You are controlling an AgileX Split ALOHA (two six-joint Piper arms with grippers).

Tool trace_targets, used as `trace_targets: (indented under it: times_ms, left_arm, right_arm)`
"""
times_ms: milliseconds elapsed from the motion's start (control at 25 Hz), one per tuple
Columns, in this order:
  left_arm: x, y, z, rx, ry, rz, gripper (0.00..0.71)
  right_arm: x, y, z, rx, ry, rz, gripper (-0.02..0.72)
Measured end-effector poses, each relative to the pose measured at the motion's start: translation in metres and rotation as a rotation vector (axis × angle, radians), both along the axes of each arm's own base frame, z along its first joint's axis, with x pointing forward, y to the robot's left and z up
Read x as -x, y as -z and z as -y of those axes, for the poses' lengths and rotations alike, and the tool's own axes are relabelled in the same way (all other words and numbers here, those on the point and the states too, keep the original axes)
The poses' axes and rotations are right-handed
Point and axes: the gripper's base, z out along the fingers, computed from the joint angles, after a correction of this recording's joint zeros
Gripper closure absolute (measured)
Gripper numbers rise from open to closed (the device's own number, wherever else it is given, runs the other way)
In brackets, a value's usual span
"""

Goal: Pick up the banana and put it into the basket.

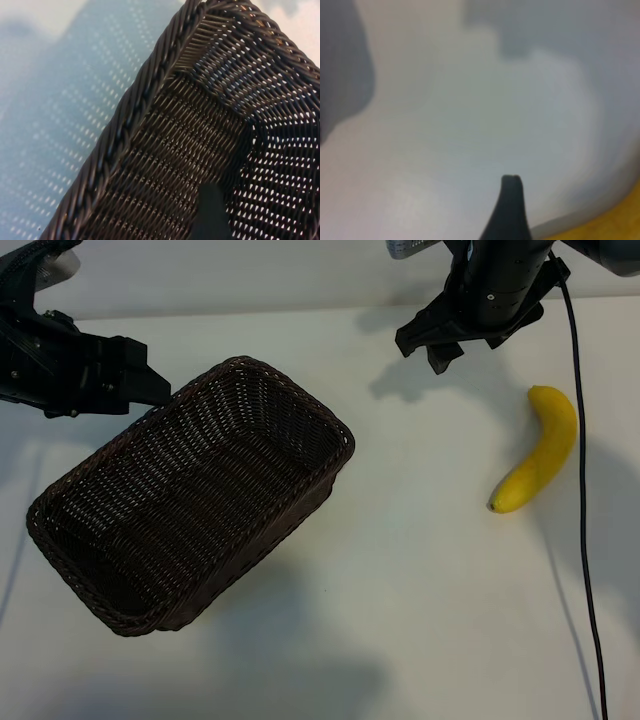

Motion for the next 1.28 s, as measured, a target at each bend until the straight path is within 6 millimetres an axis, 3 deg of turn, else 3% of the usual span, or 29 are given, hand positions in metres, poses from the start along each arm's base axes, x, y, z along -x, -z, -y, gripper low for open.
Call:
trace_targets:
  times_ms: [1080, 1280]
  left_arm:
    - [-0.005, -0.001, -0.002, -0.006, -0.035, 0.045, 0.163]
    - [0.006, -0.007, -0.001, 0.016, -0.059, 0.011, 0.186]
  right_arm:
    - [-0.002, -0.001, -0.001, -0.006, -0.001, 0.019, 0.109]
    - [-0.002, -0.001, 0.0, -0.001, -0.005, 0.025, 0.109]
